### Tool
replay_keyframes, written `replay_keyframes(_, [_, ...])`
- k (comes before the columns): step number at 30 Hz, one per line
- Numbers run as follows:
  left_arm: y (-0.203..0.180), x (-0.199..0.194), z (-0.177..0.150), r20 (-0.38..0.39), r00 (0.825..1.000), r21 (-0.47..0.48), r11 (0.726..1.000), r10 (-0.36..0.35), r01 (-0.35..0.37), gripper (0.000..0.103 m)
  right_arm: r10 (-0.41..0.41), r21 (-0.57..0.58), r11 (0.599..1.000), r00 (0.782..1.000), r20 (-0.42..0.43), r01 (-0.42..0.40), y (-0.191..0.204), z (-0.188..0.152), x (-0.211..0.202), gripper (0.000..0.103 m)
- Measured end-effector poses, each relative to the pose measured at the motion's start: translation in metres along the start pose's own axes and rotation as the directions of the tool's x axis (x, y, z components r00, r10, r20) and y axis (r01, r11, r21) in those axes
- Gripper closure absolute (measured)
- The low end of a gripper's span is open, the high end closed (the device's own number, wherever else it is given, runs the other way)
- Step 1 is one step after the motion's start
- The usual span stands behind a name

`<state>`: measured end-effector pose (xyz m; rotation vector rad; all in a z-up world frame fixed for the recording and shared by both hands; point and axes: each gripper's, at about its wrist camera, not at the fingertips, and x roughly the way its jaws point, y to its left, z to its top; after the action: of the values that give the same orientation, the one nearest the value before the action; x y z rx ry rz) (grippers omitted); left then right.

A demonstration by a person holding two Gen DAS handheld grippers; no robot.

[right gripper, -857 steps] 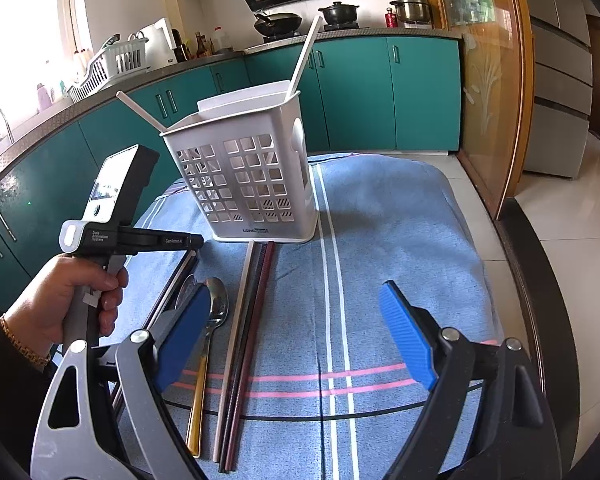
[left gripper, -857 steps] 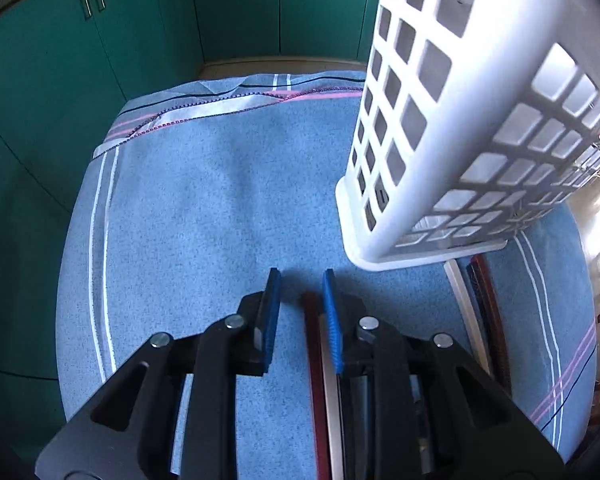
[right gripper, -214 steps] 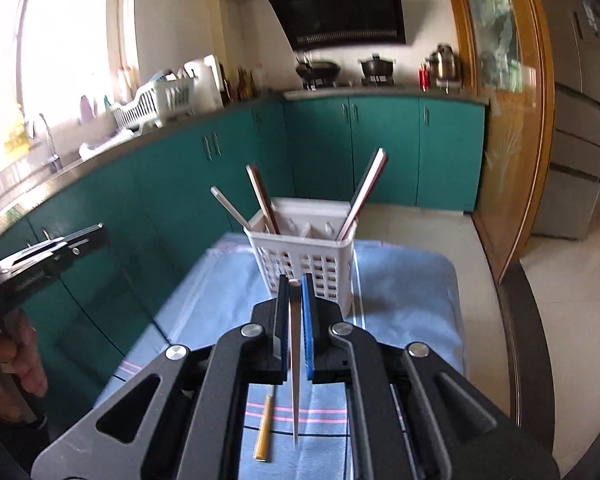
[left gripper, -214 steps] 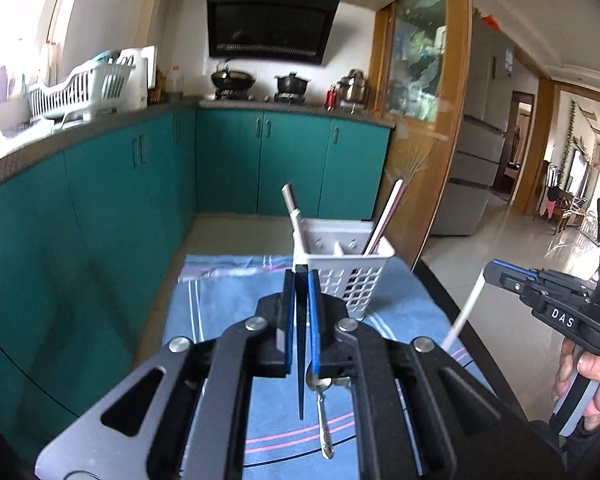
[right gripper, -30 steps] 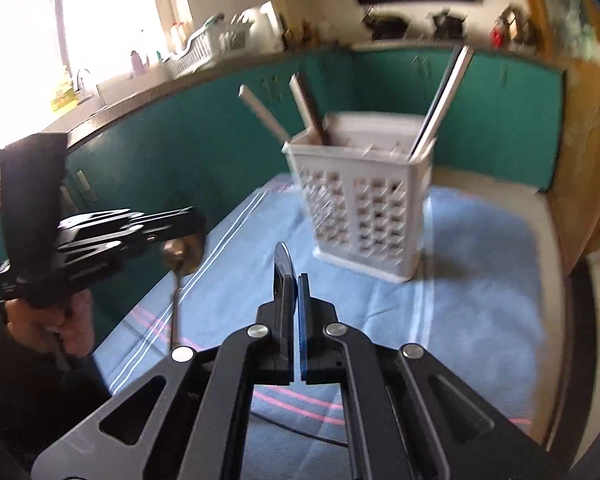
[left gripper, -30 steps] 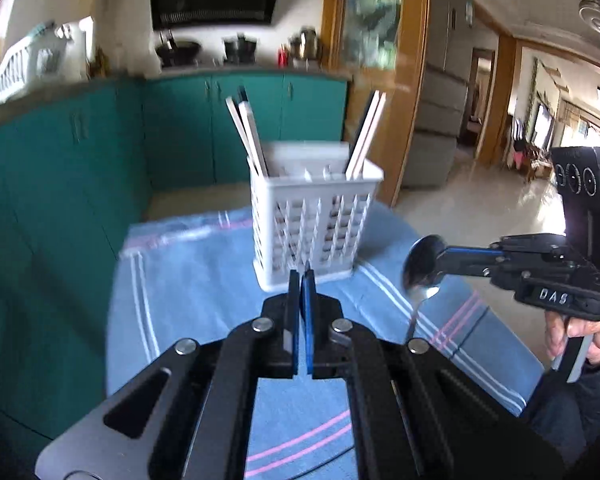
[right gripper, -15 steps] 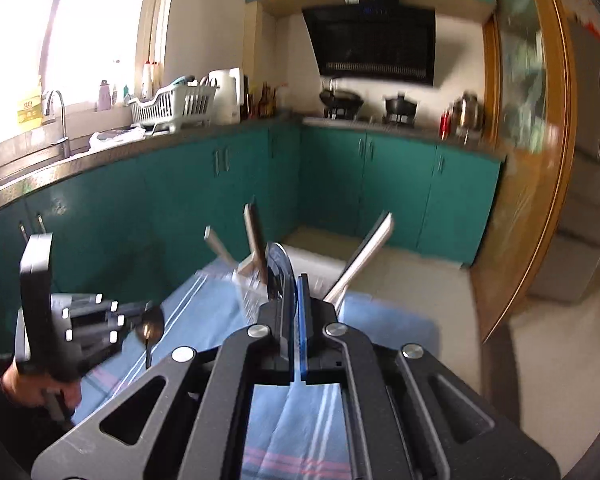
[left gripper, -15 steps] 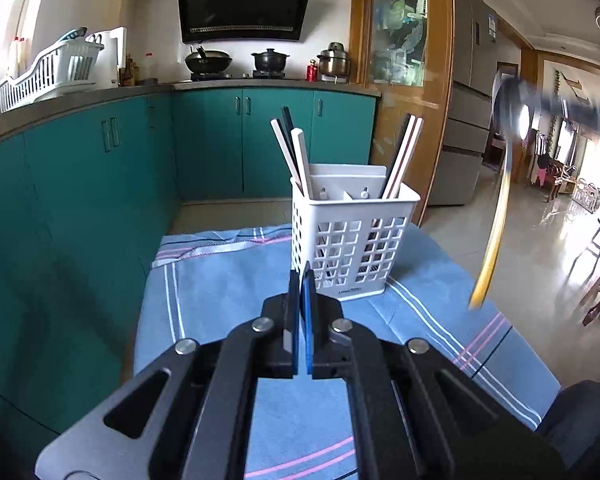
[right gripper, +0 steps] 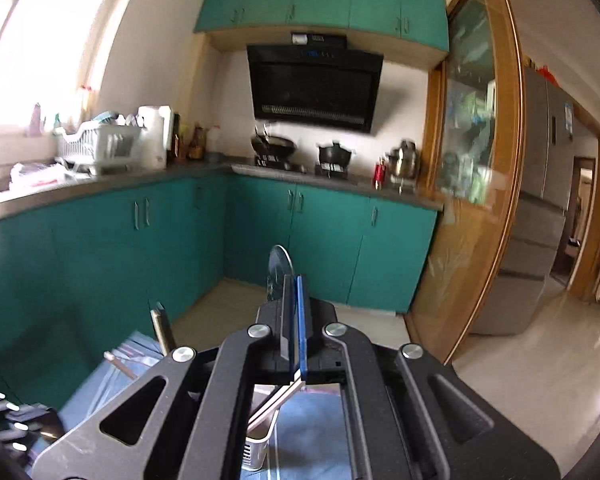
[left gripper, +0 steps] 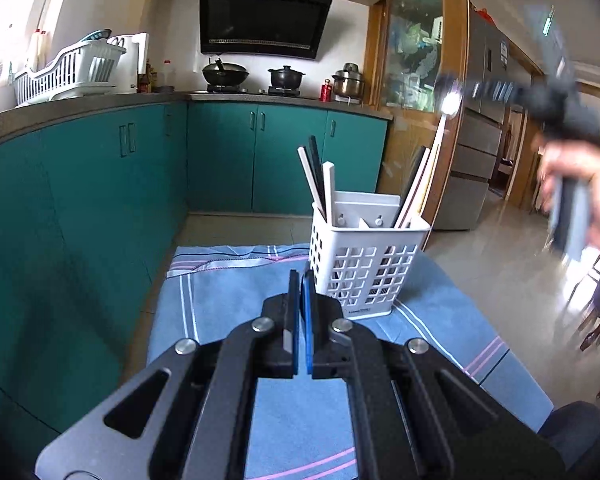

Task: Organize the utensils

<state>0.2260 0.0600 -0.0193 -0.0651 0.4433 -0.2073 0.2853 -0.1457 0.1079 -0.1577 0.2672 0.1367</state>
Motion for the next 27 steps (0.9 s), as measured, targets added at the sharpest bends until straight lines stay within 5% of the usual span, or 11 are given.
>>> replay_keyframes(8, [0.006,-0.002,0.002,0.022,1.0,-0.029,0.999,0.02,-0.019,0.101,-0.003,0.027,1.0,0.999,-0.051,0.004,0.012,-0.078,0.038,0.101])
replay_keyframes(13, [0.004,0.001,0.001,0.016,1.0,-0.029,0.999,0.019,-0.018,0.101,0.101,0.088,0.992,0.992,-0.071,-0.094,0.005,-0.062,0.023,0.102])
replay_keyframes(16, [0.007,0.002,0.003,0.018,1.0,-0.051,0.999,0.007,-0.006,0.101,0.221,0.146,0.969,0.965,-0.144,-0.201,-0.007,-0.057,0.009,0.1])
replay_keyframes(17, [0.009,0.002,0.002,0.018,1.0,-0.061,0.998,0.007,-0.006,0.101,0.257,0.18,0.958,0.95,-0.178,-0.225,-0.013,-0.062,0.002,0.082])
replay_keyframes(18, [0.011,0.002,0.002,0.022,1.0,-0.069,0.998,0.008,-0.006,0.101,0.274,0.212,0.949,0.943,-0.187,-0.233,-0.02,-0.07,-0.008,0.046])
replay_keyframes(20, [0.01,0.002,0.002,0.022,1.0,-0.075,0.997,0.004,-0.003,0.101,0.25,0.248,0.947,0.953,-0.172,-0.204,-0.03,-0.091,-0.037,0.018])
replay_keyframes(24, [0.004,-0.014,0.018,0.098,0.995,-0.07,0.997,0.037,-0.031,0.101,0.26,0.251,0.948,0.932,-0.252,-0.197,-0.042,-0.146,-0.085,0.018])
replay_keyframes(27, [-0.01,-0.02,0.047,0.165,0.979,-0.039,0.993,0.12,-0.115,0.101,0.239,0.268,0.951,0.915,-0.326,-0.154,-0.048,-0.187,-0.114,0.018])
